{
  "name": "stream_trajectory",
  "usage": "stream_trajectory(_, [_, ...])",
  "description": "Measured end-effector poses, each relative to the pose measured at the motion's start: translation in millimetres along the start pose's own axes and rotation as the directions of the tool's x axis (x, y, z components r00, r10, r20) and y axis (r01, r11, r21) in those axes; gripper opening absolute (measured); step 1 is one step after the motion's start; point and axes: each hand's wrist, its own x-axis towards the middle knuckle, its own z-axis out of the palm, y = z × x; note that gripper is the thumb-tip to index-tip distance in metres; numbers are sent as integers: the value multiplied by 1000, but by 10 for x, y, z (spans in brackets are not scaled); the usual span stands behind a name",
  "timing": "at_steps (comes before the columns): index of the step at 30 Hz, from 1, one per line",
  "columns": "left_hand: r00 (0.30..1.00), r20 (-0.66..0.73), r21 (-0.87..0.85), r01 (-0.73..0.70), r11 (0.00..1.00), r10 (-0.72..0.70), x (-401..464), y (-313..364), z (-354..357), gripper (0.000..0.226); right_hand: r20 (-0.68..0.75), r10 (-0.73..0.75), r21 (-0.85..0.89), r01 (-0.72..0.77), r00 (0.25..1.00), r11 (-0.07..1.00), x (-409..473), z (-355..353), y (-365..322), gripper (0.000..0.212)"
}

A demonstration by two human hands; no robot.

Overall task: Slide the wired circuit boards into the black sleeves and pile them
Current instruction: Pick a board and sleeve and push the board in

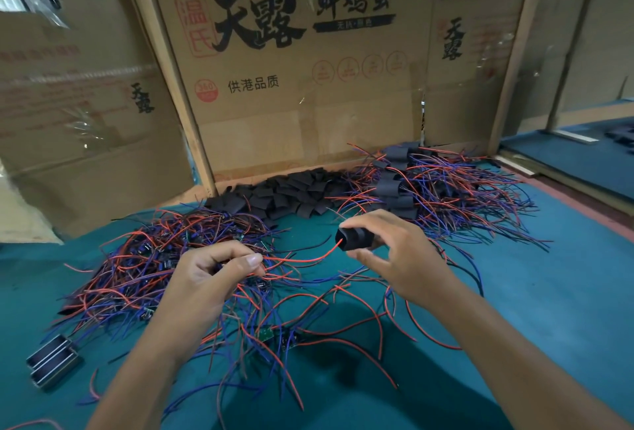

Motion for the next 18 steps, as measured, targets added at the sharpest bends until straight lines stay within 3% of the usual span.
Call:
stream_trajectory(4, [999, 25, 43, -49, 998, 48, 8, 11, 31, 24, 9, 2, -42, -1, 1000, 999, 2, 3, 2, 38])
stream_trajectory(9, [996, 59, 121, -73, 990, 66, 7, 36, 48, 21, 8, -5, -67, 6, 1000, 998, 5, 22, -2, 38])
stream_trajectory(13, [995, 75, 139, -69, 988, 58, -12, 73, 44, 36, 12, 28, -89, -26, 1000, 996, 0, 24, -4, 38])
stream_trajectory(18, [991, 125, 160, -71, 985, 51, -28, 96, 46, 39, 10, 43, -113, -42, 999, 993, -4, 10, -11, 39])
